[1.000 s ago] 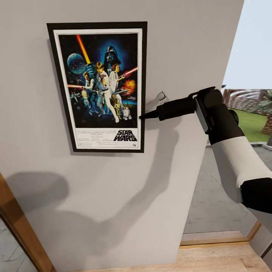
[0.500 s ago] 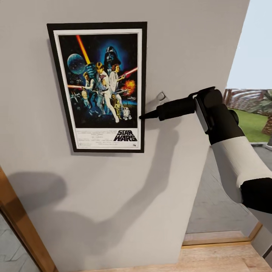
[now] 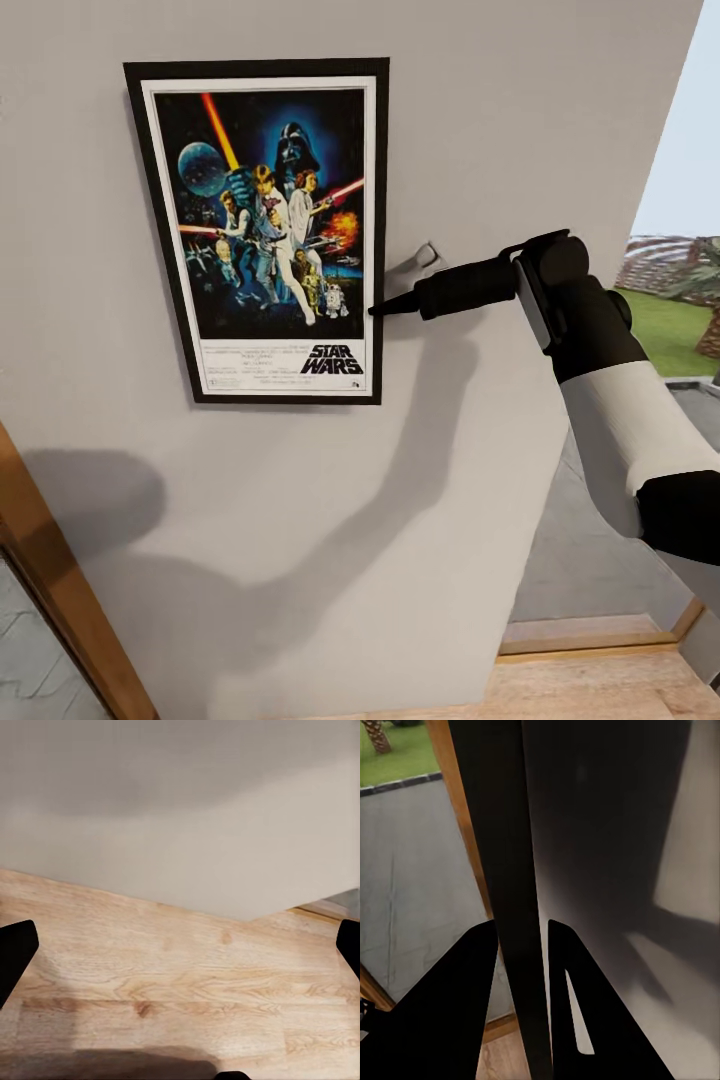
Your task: Pick up the poster from the kitchen countertop and hang it on one of the wall nails in the kitchen.
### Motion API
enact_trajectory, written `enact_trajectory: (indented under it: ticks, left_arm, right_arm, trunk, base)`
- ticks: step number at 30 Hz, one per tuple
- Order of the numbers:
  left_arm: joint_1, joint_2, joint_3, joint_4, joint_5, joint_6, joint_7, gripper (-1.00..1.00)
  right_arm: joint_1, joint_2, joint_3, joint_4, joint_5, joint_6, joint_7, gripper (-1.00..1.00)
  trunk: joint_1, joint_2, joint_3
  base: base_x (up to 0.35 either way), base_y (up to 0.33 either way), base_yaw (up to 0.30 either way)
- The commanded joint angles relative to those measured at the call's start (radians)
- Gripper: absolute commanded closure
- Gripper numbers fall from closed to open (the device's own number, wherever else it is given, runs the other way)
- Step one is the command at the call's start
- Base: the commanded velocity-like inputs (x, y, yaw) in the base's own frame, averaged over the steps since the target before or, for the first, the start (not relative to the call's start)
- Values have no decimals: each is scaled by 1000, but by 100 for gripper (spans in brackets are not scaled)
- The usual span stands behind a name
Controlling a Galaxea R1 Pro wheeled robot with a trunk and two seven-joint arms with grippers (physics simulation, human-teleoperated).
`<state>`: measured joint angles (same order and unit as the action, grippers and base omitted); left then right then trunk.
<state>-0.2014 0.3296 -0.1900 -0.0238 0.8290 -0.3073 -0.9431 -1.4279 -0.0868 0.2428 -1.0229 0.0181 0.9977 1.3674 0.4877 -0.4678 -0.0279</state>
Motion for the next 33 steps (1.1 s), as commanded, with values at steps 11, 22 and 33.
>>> enact_trajectory:
  ticks: [11,22,33]
  left_arm:
    - [-1,0,-9,1,6,-6,-2,-100]
    - [-1,0,-9,1,6,-6,-2,-100]
    - [-1,0,-9,1,6,-6,-2,-100]
  right_arm:
    - [-1,-2,1,0,1,10,6,100]
    - [0,-2,1,0,1,10,6,100]
    - [0,-2,1,0,2,10,6,100]
  trunk:
    - [1,-2,-2]
    - [1,-2,-2]
    - [1,-2,-2]
  base:
    - [3,27,0]
    - [0,11,0]
    - [0,0,0]
